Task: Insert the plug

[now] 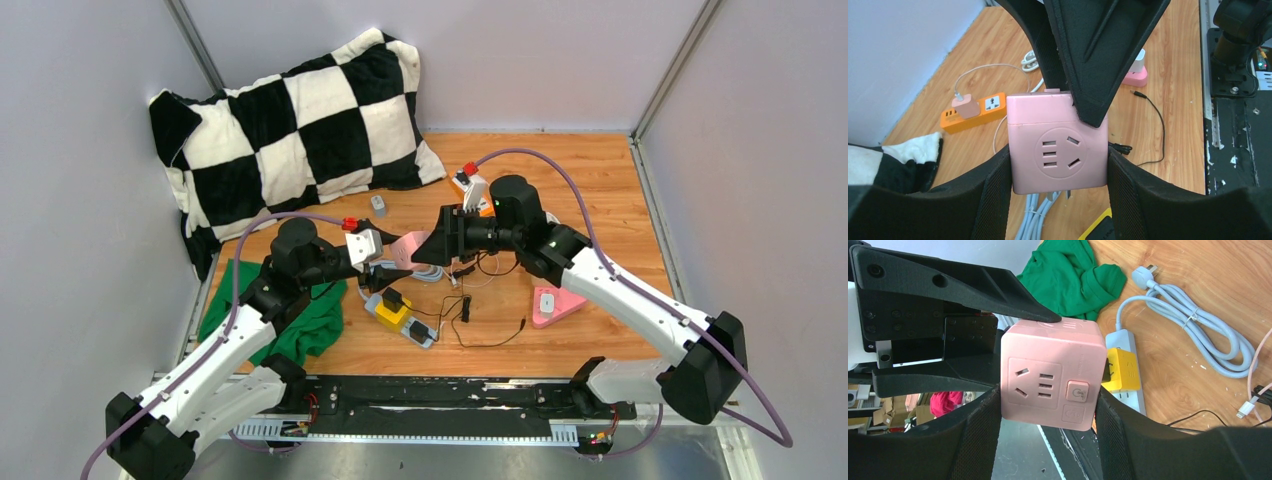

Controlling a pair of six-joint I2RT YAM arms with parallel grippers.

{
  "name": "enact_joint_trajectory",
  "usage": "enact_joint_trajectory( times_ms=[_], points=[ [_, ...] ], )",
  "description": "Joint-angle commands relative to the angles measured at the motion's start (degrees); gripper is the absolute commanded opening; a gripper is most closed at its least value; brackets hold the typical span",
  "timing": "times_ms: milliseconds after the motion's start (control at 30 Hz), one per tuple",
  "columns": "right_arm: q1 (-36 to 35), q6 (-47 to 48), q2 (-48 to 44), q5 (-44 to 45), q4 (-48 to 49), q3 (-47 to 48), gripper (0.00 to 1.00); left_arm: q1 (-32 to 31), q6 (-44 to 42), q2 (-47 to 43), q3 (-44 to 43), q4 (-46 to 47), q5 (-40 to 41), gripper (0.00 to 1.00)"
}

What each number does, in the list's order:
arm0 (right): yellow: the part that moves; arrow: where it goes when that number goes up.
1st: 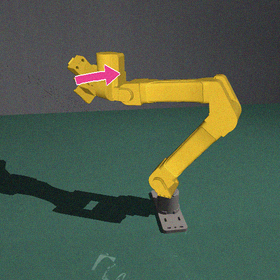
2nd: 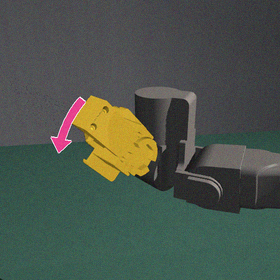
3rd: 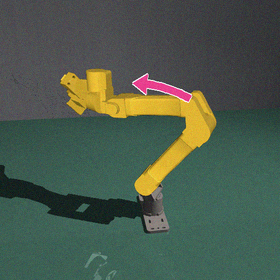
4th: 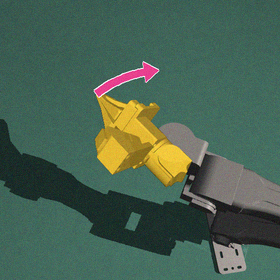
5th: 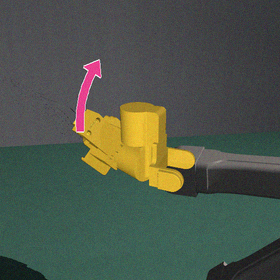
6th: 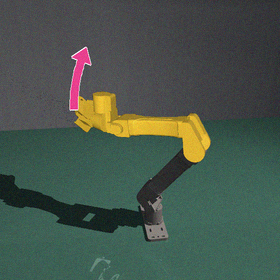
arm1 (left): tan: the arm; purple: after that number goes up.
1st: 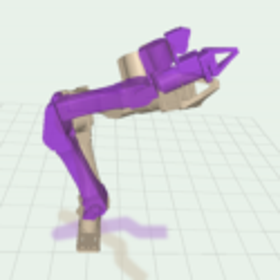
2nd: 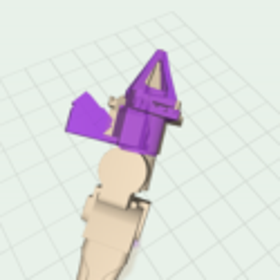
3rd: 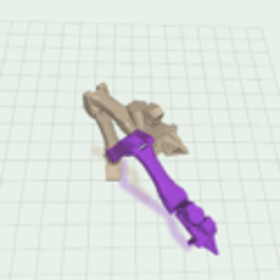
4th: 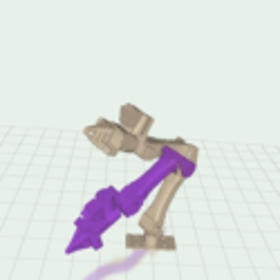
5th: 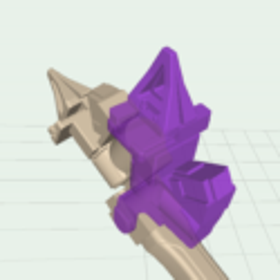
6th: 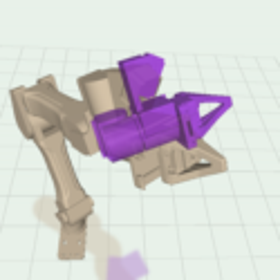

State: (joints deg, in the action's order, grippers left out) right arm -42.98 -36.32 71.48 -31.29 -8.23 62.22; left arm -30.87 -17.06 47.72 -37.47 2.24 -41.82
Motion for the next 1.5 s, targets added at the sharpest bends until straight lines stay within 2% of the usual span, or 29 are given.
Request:
enact_joint_trajectory(
  times_ms=[0,67,133,233,267,400,533,800,1067,1267,1467],
  points=[
    [0.3,1.5,0.4,-0.2,2.8,0.7,0.1,-0.3,1.9,-0.7,0.1,1.9,0.3,0.1],
    [0.3,3.3,-0.1,2.2,2.6,0.6,0.0,-0.3,3.7,-1.1,0.0,1.9,0.8,0.33],
    [0.3,5.9,-0.9,6.4,1.2,0.8,0.0,-0.3,5.3,-2.2,0.5,1.9,2.3,0.58],
    [0.8,9.8,-2.4,14.5,-2.3,1.8,0.0,-0.3,7.3,-4.2,1.4,1.8,5.2,0.81],
    [1.2,12.0,-2.8,16.8,-2.6,1.8,0.0,-0.3,8.2,-4.9,1.8,1.9,6.3,0.98],
    [3.8,19.9,-3.2,26.5,-4.0,1.9,0.0,-0.3,10.5,-7.4,3.2,1.9,9.5,1.0],
    [9.6,26.5,-3.0,33.7,-5.3,1.9,0.0,-0.3,12.6,-10.2,4.9,1.8,14.8,1.0],
    [21.1,34.9,4.0,40.2,-5.4,4.1,0.0,-0.3,12.9,-15.4,8.2,1.2,18.7,1.0],
    [30.1,35.7,17.4,27.2,-1.7,10.4,0.0,-0.3,9.6,-16.4,7.2,-4.9,22.2,1.0],
    [31.2,38.1,26.2,18.1,-1.5,15.1,0.0,-0.3,7.5,-16.8,6.0,-8.4,25.2,1.0],
    [31.2,37.6,29.4,10.4,-2.3,17.9,0.0,-0.3,7.3,-17.4,6.4,-7.9,25.5,1.0]
  ],
)
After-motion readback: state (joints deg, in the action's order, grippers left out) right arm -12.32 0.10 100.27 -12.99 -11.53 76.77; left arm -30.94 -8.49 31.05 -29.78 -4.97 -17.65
